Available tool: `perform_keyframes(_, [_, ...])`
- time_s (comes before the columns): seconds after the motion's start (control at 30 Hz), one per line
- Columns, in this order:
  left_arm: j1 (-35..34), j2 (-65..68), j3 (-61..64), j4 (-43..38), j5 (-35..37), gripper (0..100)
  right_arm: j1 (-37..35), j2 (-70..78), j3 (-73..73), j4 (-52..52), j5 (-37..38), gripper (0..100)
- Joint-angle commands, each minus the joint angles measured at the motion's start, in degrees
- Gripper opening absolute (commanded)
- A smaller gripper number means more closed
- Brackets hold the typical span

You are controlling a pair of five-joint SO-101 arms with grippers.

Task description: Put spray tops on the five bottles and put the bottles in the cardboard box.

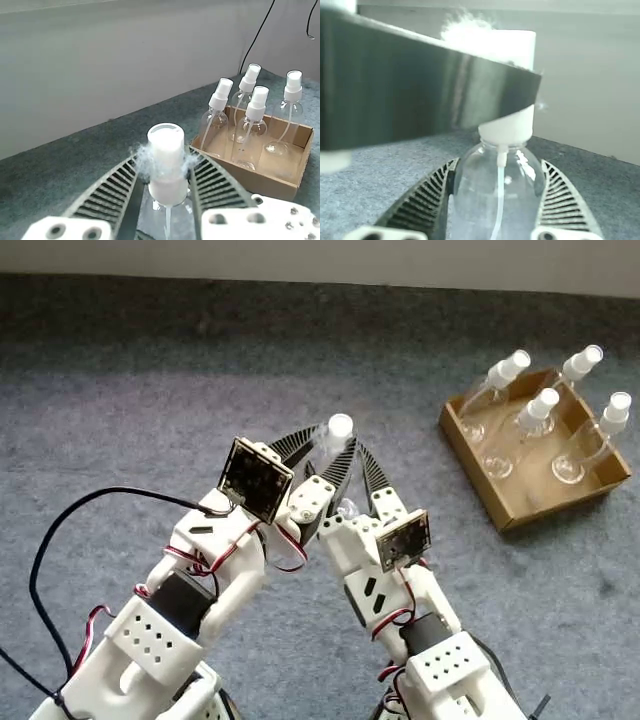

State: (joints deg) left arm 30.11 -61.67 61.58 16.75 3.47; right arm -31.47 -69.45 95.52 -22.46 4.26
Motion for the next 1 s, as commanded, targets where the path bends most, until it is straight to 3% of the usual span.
perform_keyframes(0.0, [-1.01, 0.84, -0.4, -0.88, 0.7, 17, 0.57, -0.22, 5.49, -0.22, 0.62, 15.9])
perform_keyframes(0.1, [-1.01, 0.92, -0.22, -0.7, 0.7, 23, 0.57, -0.22, 5.49, -0.22, 0.62, 15.9])
perform_keyframes(0.63, [-1.1, -1.54, -0.31, -0.26, 0.7, 23, 0.57, -0.22, 5.49, -0.22, 0.62, 15.9])
perform_keyframes(0.97, [-3.12, -13.23, -0.22, 12.04, -2.81, 23, 0.57, -0.22, 5.49, -0.22, 0.62, 15.9])
